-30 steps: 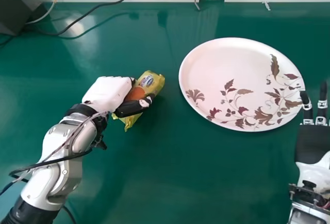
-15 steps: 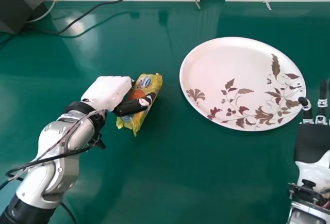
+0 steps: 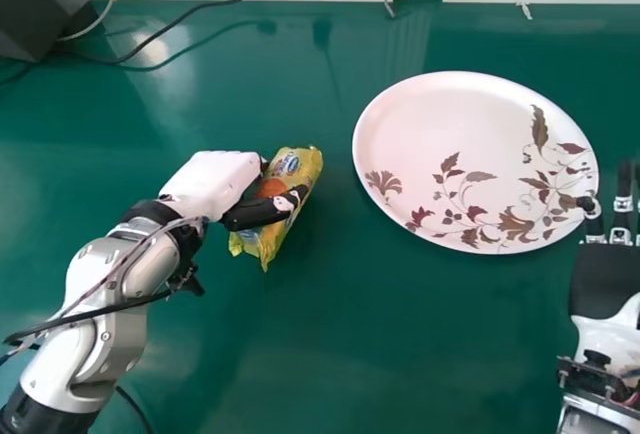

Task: Pick up biscuit and place it in the plate

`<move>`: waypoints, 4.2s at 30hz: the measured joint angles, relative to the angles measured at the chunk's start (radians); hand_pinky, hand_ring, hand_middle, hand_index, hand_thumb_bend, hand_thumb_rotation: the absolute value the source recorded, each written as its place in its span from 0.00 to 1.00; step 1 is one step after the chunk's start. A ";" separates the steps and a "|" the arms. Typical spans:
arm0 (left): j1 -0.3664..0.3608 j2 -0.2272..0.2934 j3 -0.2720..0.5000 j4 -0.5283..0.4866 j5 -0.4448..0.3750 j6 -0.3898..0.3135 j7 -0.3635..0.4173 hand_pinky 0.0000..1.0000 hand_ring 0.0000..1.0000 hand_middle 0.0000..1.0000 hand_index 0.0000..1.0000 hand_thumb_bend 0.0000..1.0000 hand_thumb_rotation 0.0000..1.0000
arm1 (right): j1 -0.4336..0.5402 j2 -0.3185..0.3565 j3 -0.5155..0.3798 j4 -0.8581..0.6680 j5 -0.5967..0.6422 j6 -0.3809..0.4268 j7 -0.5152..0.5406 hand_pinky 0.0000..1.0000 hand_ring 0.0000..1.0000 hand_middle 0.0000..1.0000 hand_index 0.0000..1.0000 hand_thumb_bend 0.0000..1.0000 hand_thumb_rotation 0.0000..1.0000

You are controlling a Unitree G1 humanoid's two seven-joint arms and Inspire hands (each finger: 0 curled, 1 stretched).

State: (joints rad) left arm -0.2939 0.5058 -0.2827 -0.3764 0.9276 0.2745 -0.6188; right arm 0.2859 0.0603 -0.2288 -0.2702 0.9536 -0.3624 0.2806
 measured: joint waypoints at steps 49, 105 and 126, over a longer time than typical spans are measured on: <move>-0.099 0.015 0.101 -0.142 -0.123 -0.038 -0.065 0.41 0.43 0.47 0.50 0.50 0.00 | 0.002 0.000 0.001 0.008 -0.023 -0.030 0.036 0.33 0.46 0.55 0.62 0.75 0.05; -0.433 -0.150 -0.060 0.246 -0.153 -0.235 0.107 0.42 0.42 0.47 0.50 0.50 0.00 | 0.003 0.001 0.015 0.024 -0.060 -0.104 0.056 0.28 0.38 0.48 0.60 0.55 0.00; -0.561 -0.226 -0.125 0.423 -0.118 -0.263 0.174 0.41 0.42 0.47 0.49 0.50 0.00 | 0.003 0.002 0.022 0.028 -0.060 -0.119 0.060 0.22 0.34 0.43 0.52 0.52 0.00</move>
State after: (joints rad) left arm -0.8552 0.2801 -0.4076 0.0464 0.8095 0.0114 -0.4447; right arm 0.2891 0.0620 -0.2071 -0.2417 0.8940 -0.4817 0.3402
